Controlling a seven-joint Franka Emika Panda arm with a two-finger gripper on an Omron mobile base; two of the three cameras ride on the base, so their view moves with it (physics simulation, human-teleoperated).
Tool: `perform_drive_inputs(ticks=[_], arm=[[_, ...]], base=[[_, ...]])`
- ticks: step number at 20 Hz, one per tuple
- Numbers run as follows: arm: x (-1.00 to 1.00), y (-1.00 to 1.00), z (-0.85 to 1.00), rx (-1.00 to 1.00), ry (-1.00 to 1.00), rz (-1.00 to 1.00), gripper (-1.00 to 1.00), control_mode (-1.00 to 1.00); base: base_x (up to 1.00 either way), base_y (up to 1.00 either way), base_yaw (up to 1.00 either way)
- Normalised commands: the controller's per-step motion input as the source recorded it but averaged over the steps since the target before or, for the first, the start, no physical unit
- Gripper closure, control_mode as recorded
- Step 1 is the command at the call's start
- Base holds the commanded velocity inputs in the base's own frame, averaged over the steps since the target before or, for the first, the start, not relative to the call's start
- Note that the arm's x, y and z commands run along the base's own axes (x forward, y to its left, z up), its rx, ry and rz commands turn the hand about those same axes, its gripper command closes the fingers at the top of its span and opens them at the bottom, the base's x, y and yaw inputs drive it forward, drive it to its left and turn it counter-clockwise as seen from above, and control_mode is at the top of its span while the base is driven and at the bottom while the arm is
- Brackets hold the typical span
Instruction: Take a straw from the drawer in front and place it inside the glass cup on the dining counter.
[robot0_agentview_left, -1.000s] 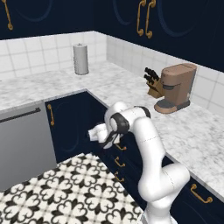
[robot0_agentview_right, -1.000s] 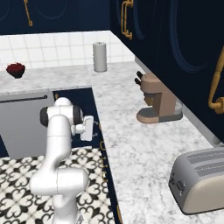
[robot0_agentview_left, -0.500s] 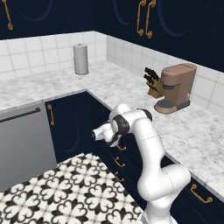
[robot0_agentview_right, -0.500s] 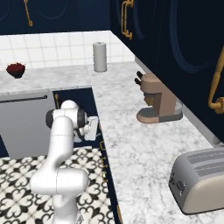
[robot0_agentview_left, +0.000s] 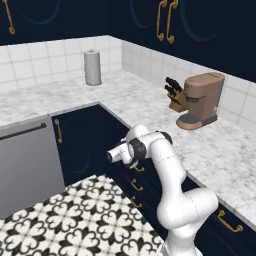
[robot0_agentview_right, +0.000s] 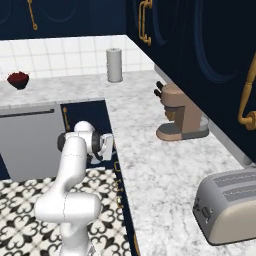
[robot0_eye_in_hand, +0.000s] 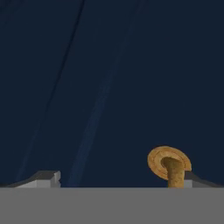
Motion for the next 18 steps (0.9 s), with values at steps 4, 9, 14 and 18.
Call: perform_drive_inputs(ticks=[4, 9, 14, 18], arm=[[-0.08, 0.0, 0.0, 0.0, 0.0, 0.01, 1.0, -1.0], [-0.61, 0.21, 0.0, 0.08, 0.0, 0.0, 1.0, -1.0], [-0.75, 0.67, 0.0, 0.13, 0.05, 0.0, 1.0, -1.0], [-0.74, 0.98, 0.0, 0.1, 0.06, 0.0, 1.0, -1.0]], base=[[0.0, 0.0, 0.0], [0.0, 0.0, 0.0], [0.0, 0.0, 0.0], [0.0, 0.0, 0.0]])
